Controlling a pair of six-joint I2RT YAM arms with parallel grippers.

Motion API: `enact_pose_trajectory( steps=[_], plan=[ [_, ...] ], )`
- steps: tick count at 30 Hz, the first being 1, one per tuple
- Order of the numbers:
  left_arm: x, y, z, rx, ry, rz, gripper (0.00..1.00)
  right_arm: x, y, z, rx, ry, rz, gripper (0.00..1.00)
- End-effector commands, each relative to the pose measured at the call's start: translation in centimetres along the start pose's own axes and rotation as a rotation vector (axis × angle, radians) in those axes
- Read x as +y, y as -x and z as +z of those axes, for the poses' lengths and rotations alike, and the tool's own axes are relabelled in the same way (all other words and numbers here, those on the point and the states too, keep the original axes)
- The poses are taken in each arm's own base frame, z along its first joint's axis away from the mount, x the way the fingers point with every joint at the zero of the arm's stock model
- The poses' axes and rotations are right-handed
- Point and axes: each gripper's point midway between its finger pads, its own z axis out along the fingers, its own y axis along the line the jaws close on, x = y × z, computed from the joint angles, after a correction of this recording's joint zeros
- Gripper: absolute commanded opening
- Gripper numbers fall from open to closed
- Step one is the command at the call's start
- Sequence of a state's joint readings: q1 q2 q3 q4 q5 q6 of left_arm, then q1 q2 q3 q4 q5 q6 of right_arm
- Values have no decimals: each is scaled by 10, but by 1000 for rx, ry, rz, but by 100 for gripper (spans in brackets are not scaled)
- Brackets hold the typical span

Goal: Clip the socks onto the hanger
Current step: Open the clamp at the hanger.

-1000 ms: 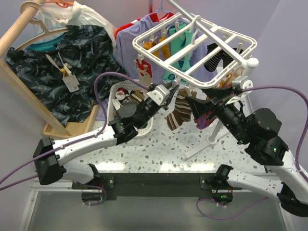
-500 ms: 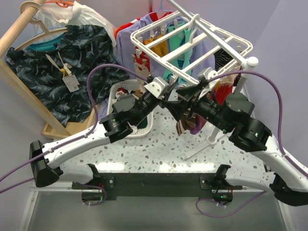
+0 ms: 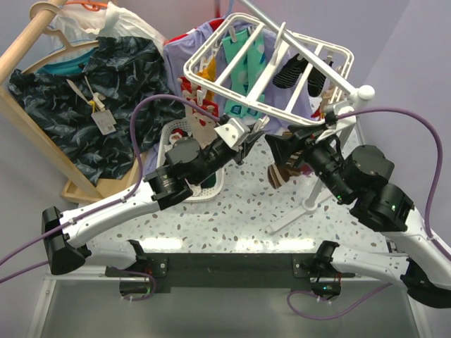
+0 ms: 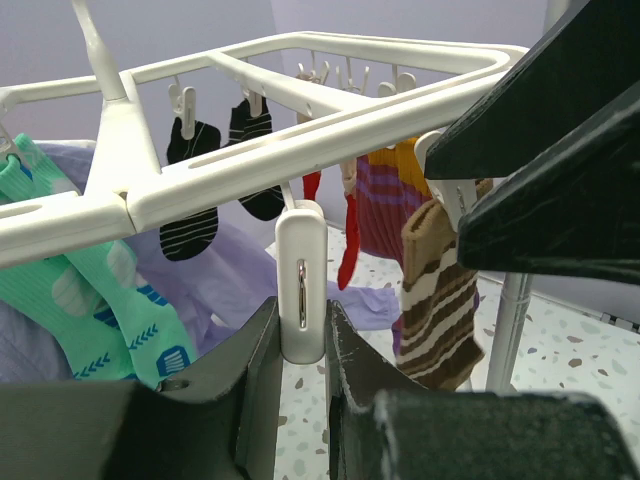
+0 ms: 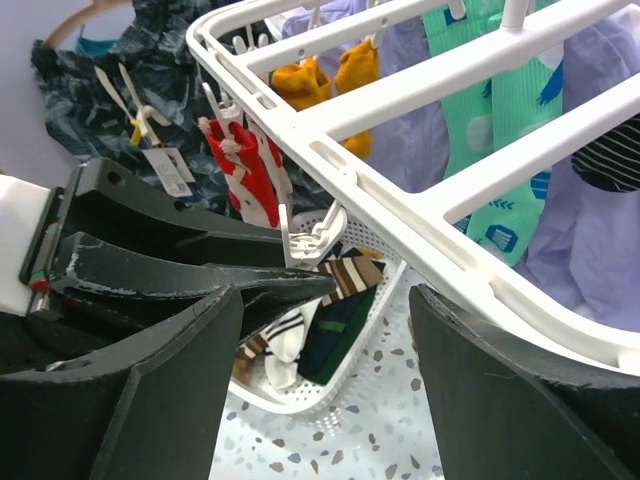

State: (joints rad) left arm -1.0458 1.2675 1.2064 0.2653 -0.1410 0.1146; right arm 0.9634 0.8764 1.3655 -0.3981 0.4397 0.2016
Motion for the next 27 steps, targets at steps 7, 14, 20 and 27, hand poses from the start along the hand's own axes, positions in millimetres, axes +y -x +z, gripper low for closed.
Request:
enact_pose_trajectory(
  steps=[7, 14, 20, 27],
  plan=[
    [-16, 29, -4, -43, -81, -56, 0, 17, 31, -6, -85, 79, 180, 68],
    [-17, 27, -1, -31, -79, -77, 0, 28, 31, -4, -72, 117, 250, 68],
    [-23, 31, -2, -40, -98, -92, 0, 8, 22, 3, -70, -10, 247, 68],
    [-28, 31, -5, -42, -109, -113, 0, 7, 6, 19, -60, -41, 242, 67]
  ],
)
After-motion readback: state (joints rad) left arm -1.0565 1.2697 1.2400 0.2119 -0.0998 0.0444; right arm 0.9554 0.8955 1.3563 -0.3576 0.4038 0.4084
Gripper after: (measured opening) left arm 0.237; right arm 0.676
